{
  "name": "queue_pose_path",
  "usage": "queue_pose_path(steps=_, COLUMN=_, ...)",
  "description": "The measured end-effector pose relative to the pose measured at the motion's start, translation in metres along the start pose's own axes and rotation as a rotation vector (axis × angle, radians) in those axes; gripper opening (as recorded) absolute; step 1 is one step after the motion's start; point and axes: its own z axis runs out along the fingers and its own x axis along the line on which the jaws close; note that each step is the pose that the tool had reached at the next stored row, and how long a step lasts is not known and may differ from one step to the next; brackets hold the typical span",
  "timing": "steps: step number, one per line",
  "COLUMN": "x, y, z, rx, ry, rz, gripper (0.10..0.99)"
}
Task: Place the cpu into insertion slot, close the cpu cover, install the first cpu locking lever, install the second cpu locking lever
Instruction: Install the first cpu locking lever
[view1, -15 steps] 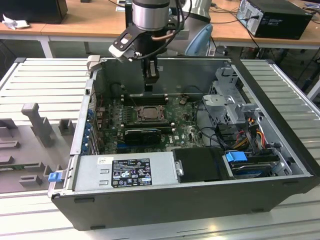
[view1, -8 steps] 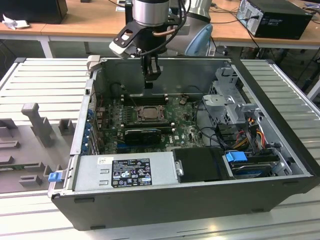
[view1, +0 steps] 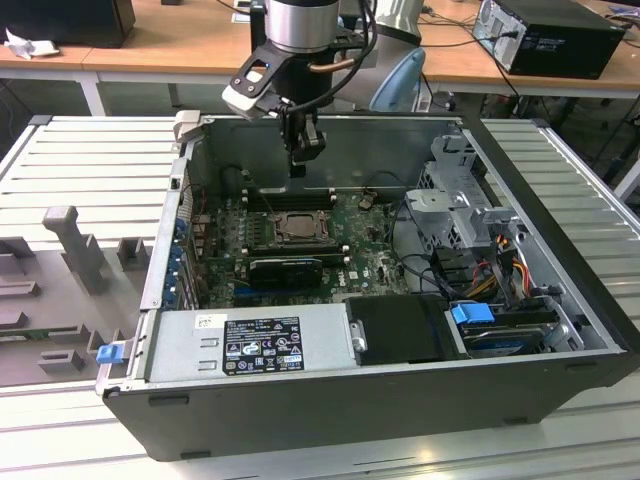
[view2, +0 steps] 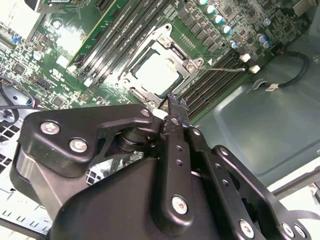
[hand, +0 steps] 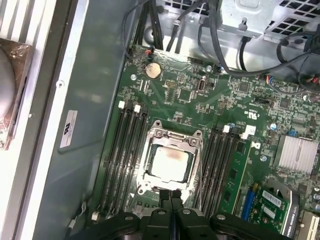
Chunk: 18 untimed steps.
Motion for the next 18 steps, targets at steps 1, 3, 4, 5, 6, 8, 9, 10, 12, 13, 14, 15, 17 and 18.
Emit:
queue_pose_path(steps=1, x=0.0000, y=0.0000, z=0.0000, rx=0.000, ry=0.0000, rz=-0.003, gripper=0.106)
queue_pose_path(steps=3, x=0.0000, y=0.0000, z=0.0000, rx=0.000, ry=-0.0001, rz=-0.010, gripper=0.106)
queue_pose_path(steps=4, x=0.0000, y=0.0000, z=0.0000, rx=0.000, ry=-0.0001, rz=-0.013, gripper=0.106)
queue_pose_path(steps=5, x=0.0000, y=0.0000, z=0.0000, rx=0.000, ry=-0.0001, rz=-0.019, gripper=0.106)
queue_pose_path(steps=6, x=0.0000, y=0.0000, z=0.0000, rx=0.000, ry=0.0000, rz=-0.023, gripper=0.106)
queue_pose_path(steps=8, x=0.0000, y=0.0000, z=0.0000, rx=0.001, ry=0.0000, rz=-0.033, gripper=0.106)
queue_pose_path(steps=9, x=0.0000, y=0.0000, z=0.0000, rx=0.001, ry=0.0001, rz=-0.036, gripper=0.106)
queue_pose_path(steps=10, x=0.0000, y=0.0000, z=0.0000, rx=0.001, ry=0.0000, rz=-0.043, gripper=0.106)
queue_pose_path(steps=12, x=0.0000, y=0.0000, z=0.0000, rx=0.001, ry=-0.0002, rz=-0.056, gripper=0.106)
queue_pose_path(steps=13, x=0.0000, y=0.0000, z=0.0000, rx=0.001, ry=-0.0003, rz=-0.062, gripper=0.106)
queue_pose_path(steps=14, x=0.0000, y=0.0000, z=0.0000, rx=0.001, ry=-0.0004, rz=-0.069, gripper=0.106)
queue_pose_path(steps=15, x=0.0000, y=0.0000, z=0.0000, rx=0.001, ry=-0.0005, rz=-0.073, gripper=0.106)
queue_pose_path(steps=17, x=0.0000, y=0.0000, z=0.0000, rx=0.002, ry=-0.0007, rz=-0.083, gripper=0.106)
queue_pose_path(steps=18, x=0.0000, y=0.0001, z=0.0000, rx=0.002, ry=-0.0008, rz=-0.094, gripper=0.106)
